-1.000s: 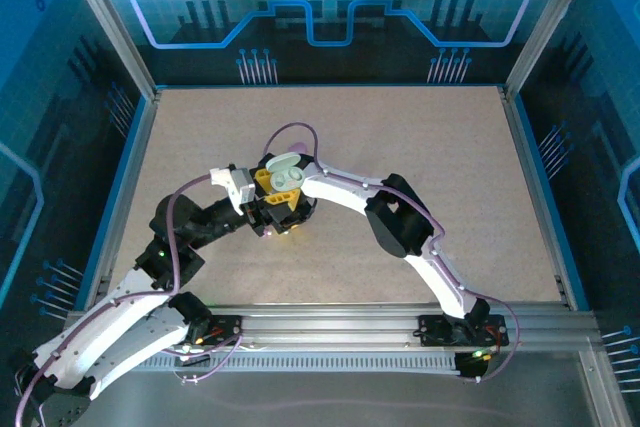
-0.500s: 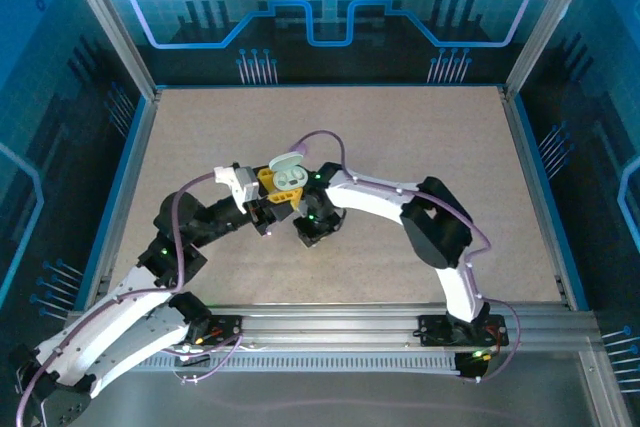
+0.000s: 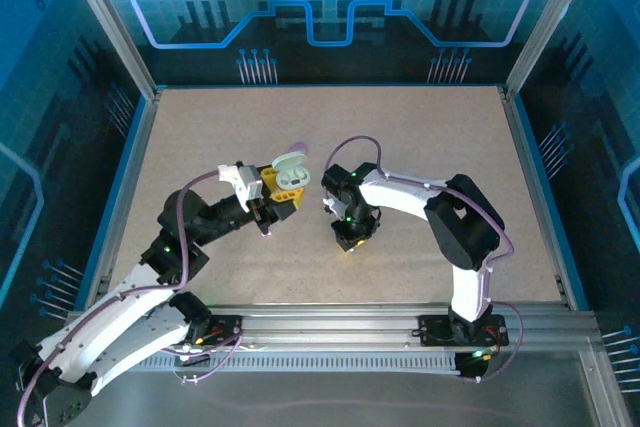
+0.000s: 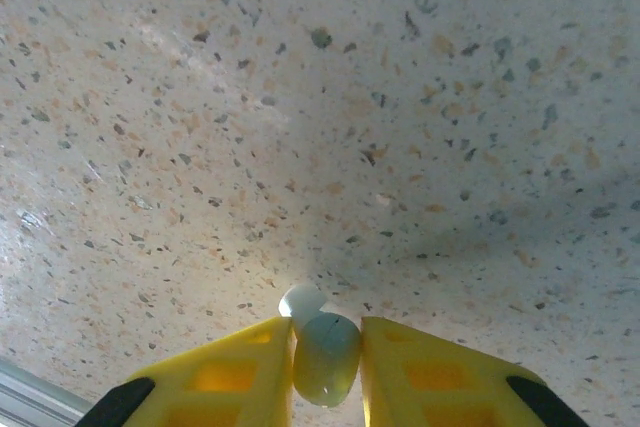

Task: Insert wireless bluetooth earbuds into charging case

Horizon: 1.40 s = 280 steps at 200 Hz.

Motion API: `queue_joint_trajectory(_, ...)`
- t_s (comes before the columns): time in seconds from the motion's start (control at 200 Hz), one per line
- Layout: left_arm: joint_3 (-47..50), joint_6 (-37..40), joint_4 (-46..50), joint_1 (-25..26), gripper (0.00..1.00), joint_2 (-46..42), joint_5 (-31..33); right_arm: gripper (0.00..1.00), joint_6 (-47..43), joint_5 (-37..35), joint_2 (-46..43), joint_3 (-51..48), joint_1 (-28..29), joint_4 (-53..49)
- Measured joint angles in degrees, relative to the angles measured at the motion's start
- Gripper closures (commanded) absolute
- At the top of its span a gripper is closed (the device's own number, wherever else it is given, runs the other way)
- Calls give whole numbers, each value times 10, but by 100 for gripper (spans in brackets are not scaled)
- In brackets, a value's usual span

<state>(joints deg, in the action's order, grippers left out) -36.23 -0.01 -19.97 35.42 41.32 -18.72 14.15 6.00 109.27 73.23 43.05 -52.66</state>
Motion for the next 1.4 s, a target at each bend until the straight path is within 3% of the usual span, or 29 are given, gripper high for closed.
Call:
queue_joint_trajectory(0.46,0,0,0,0,75,5,-2,58,24,-43,-5,-2,-14,8)
queue_joint_trajectory(0.825,0,-1,-15,0,75,14,-2,59,132,-39,-126,-50,-14,45)
queue_joint_trajectory(1.031,0,-1,-22,0,75,15,-2,62,184,-14,-123,-76,8,73)
queue_joint_trajectory(1.401,0,-3,-24,0,75,15,-2,58,238,6,-84,-96,42,103)
